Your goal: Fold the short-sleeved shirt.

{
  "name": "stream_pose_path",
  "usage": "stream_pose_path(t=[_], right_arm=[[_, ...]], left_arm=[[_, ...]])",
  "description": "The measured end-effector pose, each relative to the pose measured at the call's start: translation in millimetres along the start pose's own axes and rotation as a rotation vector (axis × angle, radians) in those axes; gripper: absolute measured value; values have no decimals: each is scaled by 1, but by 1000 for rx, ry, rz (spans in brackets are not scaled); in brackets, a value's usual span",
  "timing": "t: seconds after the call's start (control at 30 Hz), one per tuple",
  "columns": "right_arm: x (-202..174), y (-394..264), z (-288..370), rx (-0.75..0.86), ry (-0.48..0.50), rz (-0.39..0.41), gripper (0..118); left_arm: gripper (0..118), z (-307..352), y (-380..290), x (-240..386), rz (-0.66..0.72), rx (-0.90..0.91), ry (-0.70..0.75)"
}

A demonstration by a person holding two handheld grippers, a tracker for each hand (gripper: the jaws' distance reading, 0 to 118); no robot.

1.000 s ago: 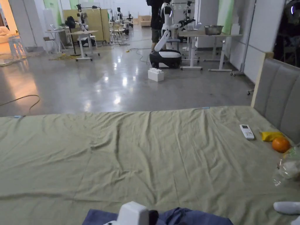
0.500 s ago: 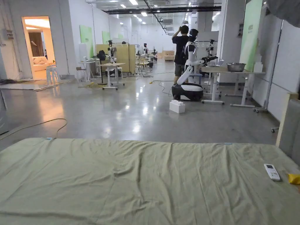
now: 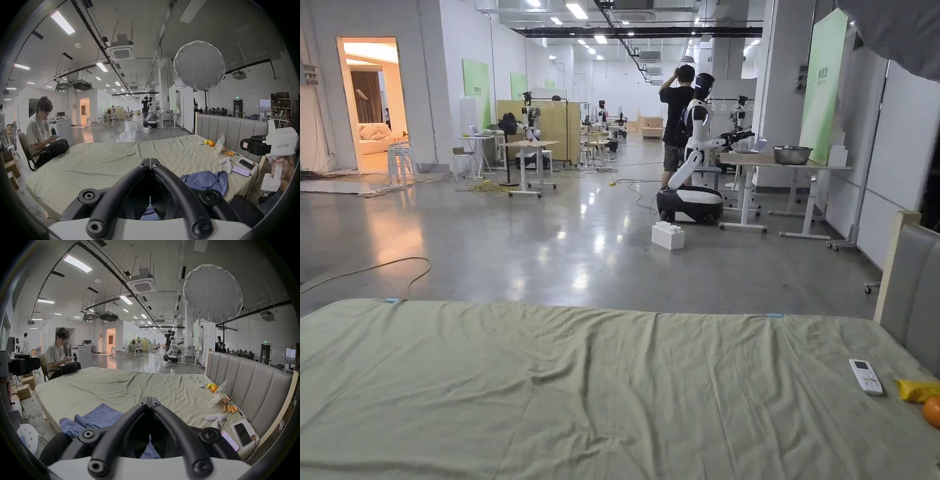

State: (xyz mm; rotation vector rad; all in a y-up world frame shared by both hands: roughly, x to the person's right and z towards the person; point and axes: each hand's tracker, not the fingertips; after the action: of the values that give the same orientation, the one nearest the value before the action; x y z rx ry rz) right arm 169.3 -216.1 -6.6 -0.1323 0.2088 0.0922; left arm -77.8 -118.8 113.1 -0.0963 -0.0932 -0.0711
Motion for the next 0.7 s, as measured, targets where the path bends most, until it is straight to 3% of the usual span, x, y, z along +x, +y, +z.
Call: stream_pose_path(t=[0.27,0.4,0.47,0.53,0.6,0.63,0.67,0.7], right_arm=[[5,-5,-2,-15,9,-16,0],[10,-17,-9,-51,9,-15,0],[13,-26,-13,-73,-1,-15,0],[18,-36,-17,-102,-7,-53,0],[25,-49,-22,-141,-9,-123,0],[29,-53,-23,-174,-16,-138,0],[32,-57,-23,-189,-27,-133,0],[36,-61,-24,-192,-36,-113,0]], left_arm=[[0,-27,1,0,5,-32,30],[0,-63,12,-8,37,-50,-31],[0,-107,15,-16,53,-164,-71],[0,-177,14,-44,157,-381,-153],[14,-249,-10,-77,320,-527,-188],[28,-278,-20,-89,380,-595,-208],[51,-310,-37,-92,358,-596,-160],[67,-347,-51,-93,358,-661,-127]])
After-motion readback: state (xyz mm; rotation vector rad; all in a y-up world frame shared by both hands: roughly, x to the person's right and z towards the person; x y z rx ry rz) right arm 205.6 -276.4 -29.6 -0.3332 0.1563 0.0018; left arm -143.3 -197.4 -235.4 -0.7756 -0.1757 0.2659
